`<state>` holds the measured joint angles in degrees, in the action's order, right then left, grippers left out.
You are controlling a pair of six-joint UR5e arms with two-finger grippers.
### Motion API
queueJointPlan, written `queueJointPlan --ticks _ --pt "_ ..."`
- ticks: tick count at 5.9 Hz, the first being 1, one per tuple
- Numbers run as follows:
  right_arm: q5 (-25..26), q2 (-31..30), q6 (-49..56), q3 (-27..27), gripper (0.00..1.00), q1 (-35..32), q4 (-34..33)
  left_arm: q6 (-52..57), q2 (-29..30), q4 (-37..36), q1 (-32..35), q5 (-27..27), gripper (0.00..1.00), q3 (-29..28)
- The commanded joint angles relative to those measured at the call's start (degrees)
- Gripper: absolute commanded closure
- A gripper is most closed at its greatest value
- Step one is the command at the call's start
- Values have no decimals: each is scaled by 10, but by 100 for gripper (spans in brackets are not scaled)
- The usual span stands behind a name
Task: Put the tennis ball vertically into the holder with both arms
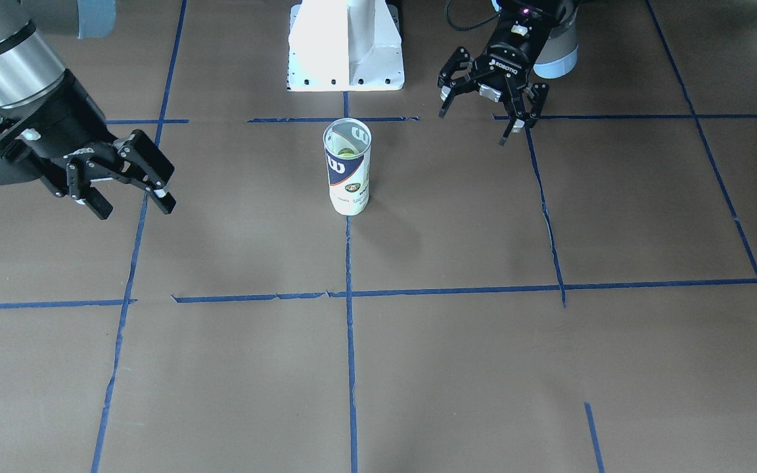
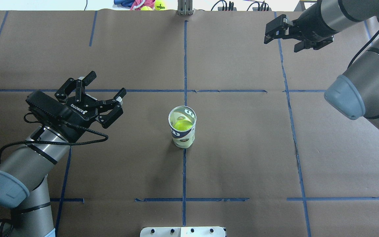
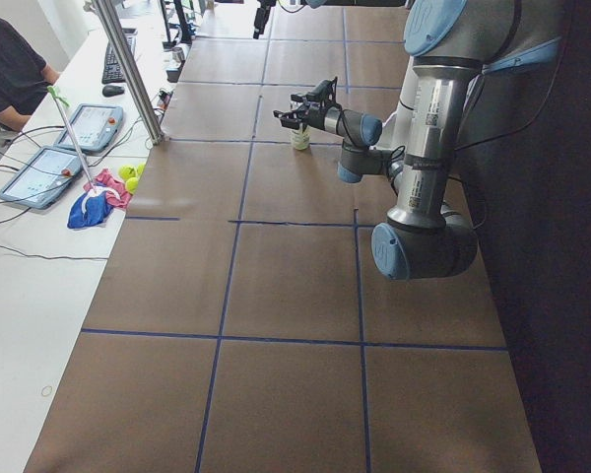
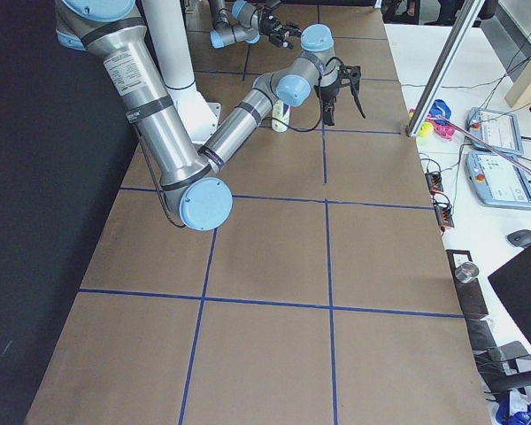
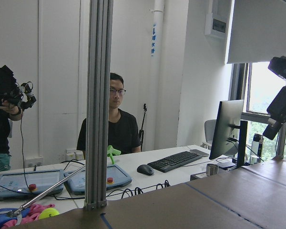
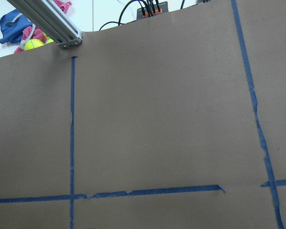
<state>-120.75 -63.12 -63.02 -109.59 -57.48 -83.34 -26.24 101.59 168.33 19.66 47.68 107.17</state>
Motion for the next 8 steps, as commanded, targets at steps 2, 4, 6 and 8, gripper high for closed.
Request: queueJointPlan --ticks 2,4,6,8 --pt "-2 -3 111 61 2 -50 0 -13 -3 -203 160 170 0 -15" --pt "-27 -46 203 84 2 -93 1 -17 -2 -352 328 405 0 -46" --pt "-84 -64 265 112 2 -134 1 -74 5 -498 384 518 0 -61" --pt "-89 -65 266 113 2 -139 1 -122 33 -657 408 664 0 -65"
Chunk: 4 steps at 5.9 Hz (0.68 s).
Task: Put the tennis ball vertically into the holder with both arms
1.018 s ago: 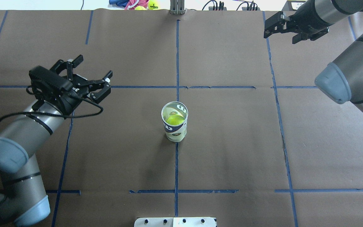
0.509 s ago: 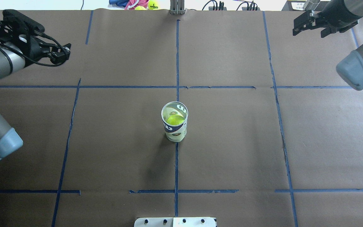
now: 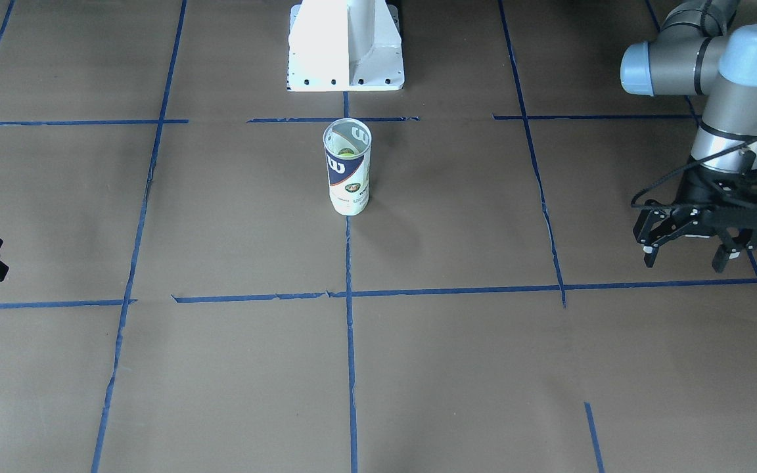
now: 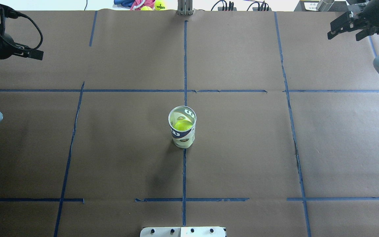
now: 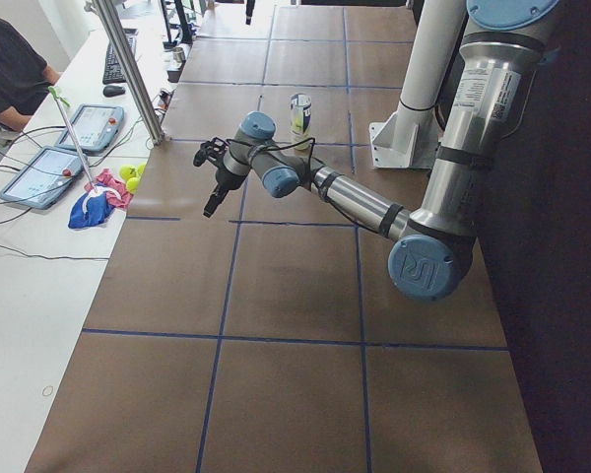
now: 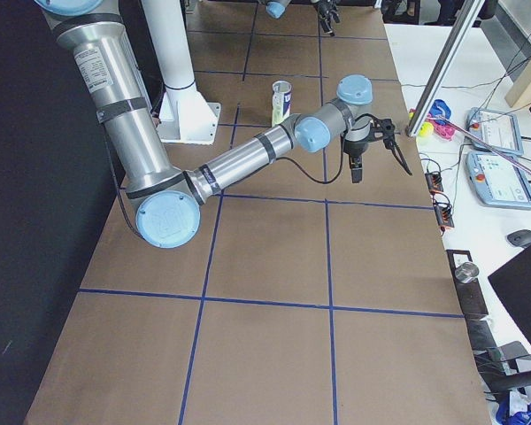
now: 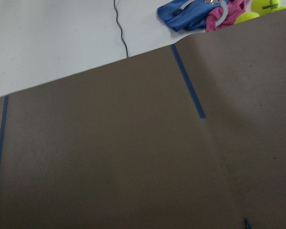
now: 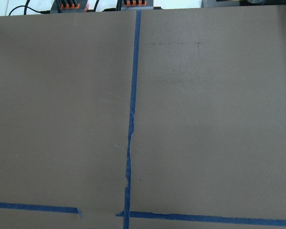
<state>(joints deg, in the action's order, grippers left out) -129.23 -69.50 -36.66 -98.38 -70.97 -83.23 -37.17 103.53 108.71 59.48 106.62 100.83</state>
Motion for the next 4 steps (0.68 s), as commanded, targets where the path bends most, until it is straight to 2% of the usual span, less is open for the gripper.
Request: queueJointPlan --ticks 1,3,4 --pt "-6 -1 4 4 2 -6 0 -25 10 -80 20 90 0 4" --pt "-30 -13 6 2 2 -16 1 -27 -31 -94 62 110 0 -2" --pt "-34 -19 11 1 2 -19 2 6 -58 -97 75 112 0 -5"
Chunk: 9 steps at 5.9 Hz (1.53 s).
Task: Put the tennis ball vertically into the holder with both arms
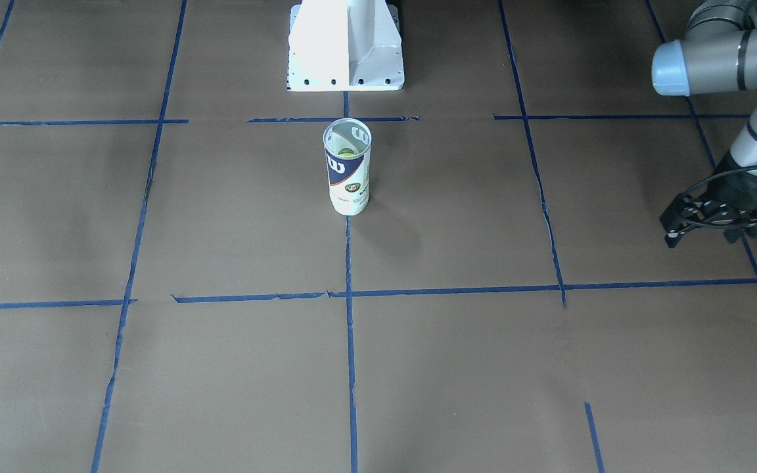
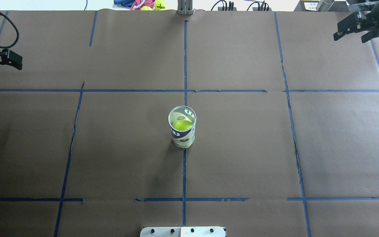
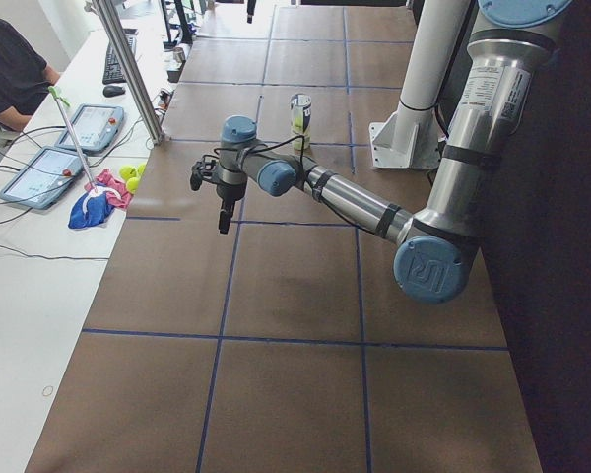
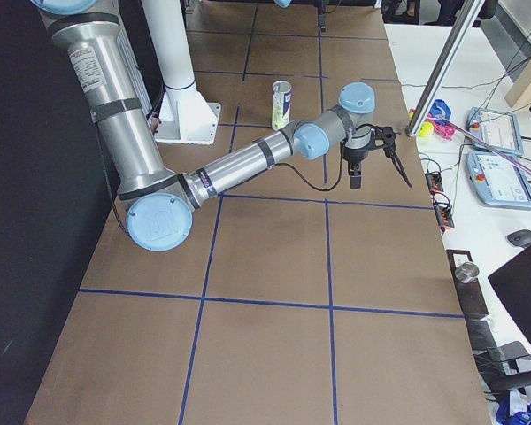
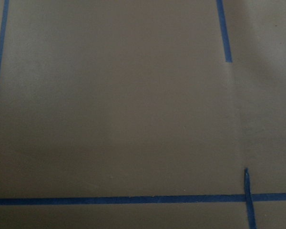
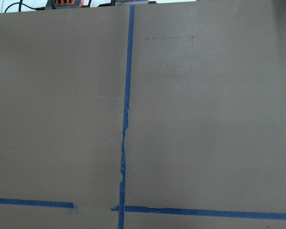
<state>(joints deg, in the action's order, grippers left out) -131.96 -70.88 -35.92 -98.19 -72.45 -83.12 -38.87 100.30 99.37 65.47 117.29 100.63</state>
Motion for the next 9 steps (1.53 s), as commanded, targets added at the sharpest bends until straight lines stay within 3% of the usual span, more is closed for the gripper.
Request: queueJointPlan --ticks 1,2,3,5,6,7,9 --pt "-8 -29 60 0 2 -17 -1 150 -21 -96 58 30 0 -10" --pt "-8 -60 125 0 2 -40 -6 204 -13 -163 111 109 0 -11" --pt "-8 -96 188 18 1 -65 -15 207 -19 -169 144 145 0 -16" --pt "-21 -126 293 74 1 -94 -36 358 -16 -205 197 165 0 -90" --pt "-50 -139 295 73 0 -102 -54 369 -13 -217 231 210 0 -125" --pt "-51 -151 296 66 0 -109 -51 375 -44 -200 244 251 0 -126" --pt "-47 -154 296 69 0 -110 -49 370 -31 -181 243 247 0 -124"
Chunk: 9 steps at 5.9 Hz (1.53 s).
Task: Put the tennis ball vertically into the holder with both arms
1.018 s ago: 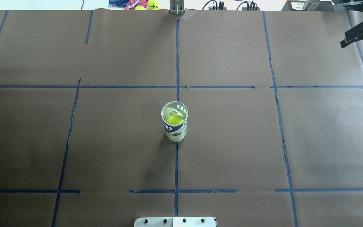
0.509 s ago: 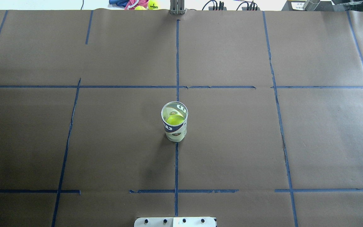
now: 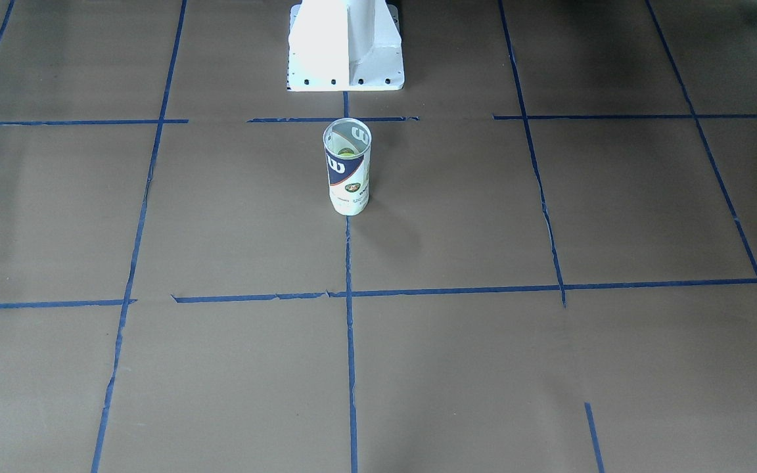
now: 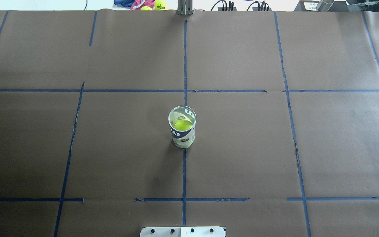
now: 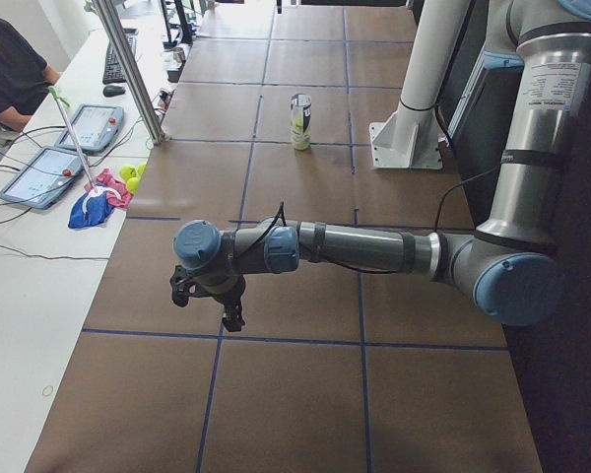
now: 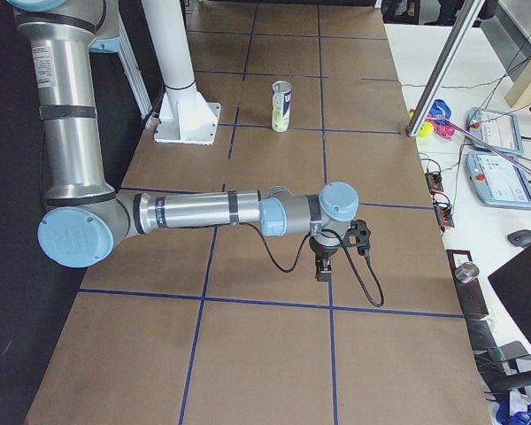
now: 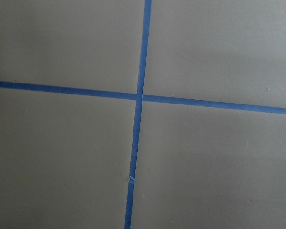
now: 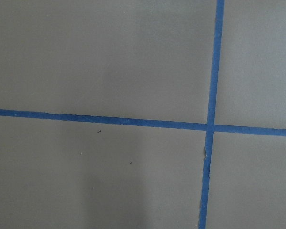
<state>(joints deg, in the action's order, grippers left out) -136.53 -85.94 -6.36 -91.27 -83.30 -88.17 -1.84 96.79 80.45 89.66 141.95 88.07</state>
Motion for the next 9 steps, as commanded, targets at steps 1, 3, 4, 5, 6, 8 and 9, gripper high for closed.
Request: queueJointPlan --ticks 1,3,4,5,6,8,9 --pt "-1 -5 0 1 0 -1 3 1 3 42 1 -1 0 2" --pt "0 -6 0 3 0 0 5 0 -2 56 0 -4 0 -4" --pt "-3 -13 -1 -2 0 -1 5 0 -4 55 -2 -17 0 -4" --pt "-1 -29 -8 2 0 -14 5 0 1 56 -2 -57 0 -4" --pt "3 -24 -9 5 0 -14 6 0 0 54 -2 -52 0 -4" --pt "14 -12 -8 3 0 -14 1 1 -4 56 -3 -49 0 -4" --pt "33 -9 -8 -4 0 -14 0 1 -4 56 -3 -49 0 -4"
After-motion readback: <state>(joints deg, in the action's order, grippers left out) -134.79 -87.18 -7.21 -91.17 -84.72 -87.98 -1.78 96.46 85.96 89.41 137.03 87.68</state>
